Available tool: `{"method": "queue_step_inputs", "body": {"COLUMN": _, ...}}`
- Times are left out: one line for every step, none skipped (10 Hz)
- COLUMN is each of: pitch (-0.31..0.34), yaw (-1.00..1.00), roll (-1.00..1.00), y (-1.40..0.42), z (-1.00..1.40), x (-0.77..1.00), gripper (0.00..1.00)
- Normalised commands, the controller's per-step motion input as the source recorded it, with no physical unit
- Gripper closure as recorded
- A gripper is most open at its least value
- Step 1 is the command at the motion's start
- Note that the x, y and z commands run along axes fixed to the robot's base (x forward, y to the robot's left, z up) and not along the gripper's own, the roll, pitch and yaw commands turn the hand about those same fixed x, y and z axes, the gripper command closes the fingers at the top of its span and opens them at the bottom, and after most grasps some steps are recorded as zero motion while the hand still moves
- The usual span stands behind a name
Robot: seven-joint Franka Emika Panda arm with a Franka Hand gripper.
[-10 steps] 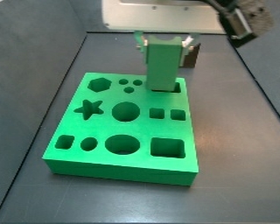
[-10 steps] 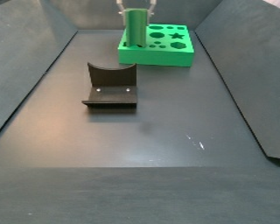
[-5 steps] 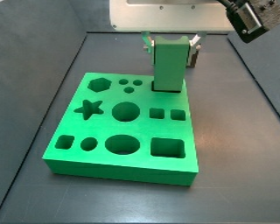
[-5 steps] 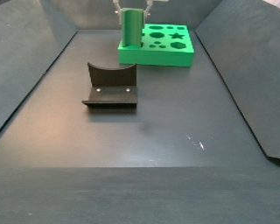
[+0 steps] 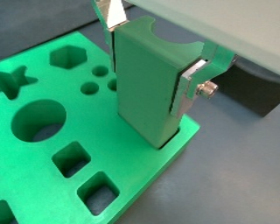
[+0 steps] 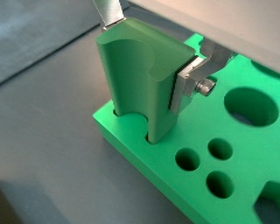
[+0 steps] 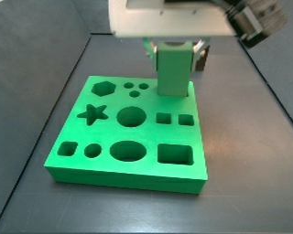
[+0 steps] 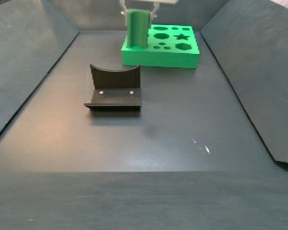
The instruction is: Insert the arch object.
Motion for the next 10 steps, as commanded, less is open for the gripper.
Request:
{"method": "queue_step_inputs", "body": {"pitch": -0.179, "yaw": 0.00, "roll": 0.00, "y": 0.00, "z": -0.73, "x": 0.00, "gripper": 1.00}}
{"method": "queue_step_inputs", "body": {"pitch": -0.146, "yaw": -0.03, "roll": 0.05, "y": -0.03, "z": -0.85, "x": 0.08, "gripper": 1.00}}
{"method": "queue_step_inputs", "body": {"pitch": -0.099, "yaw": -0.14, "roll": 0.18, "y": -0.04, "z": -0.80, "x": 0.09, "gripper": 1.00}}
{"method": "queue_step_inputs", "body": {"pitch": -0.083, "yaw": -0.12, "roll": 0.26, "y": -0.03, "z": -0.76, "x": 0.03, "gripper": 1.00}}
{"method": "queue_step_inputs", "body": {"pitch": -0.056, "yaw": -0.07, "roll": 0.21, "y": -0.15, "z": -0.89, "x": 0.22, "gripper": 1.00}}
{"method": "queue_step_inputs", "body": {"pitch": -0.050, "yaw": -0.08, "roll": 0.20, "y": -0.16, "z": -0.91, "x": 0.23, "gripper": 1.00}}
{"method": "queue_step_inputs", "body": {"pitch": -0.080, "yaw": -0.06, "roll": 0.21, "y": -0.11, "z": -0.73, "x": 0.02, "gripper": 1.00}}
{"method": "queue_step_inputs", "body": {"pitch": -0.023, "yaw": -0.01, "roll": -0.05, "y": 0.04, "z": 0.00, "x": 0.00, "gripper": 1.00}}
{"method": "queue_step_inputs", "body": {"pitch": 0.007, "yaw": 0.00, "roll": 0.00, "y": 0.00, "z": 0.00, "x": 0.00, "gripper": 1.00}}
{"method": "queue_step_inputs", "body": {"pitch": 0.000, "yaw": 0.00, "roll": 0.00, "y": 0.00, "z": 0.00, "x": 0.00, "gripper": 1.00}}
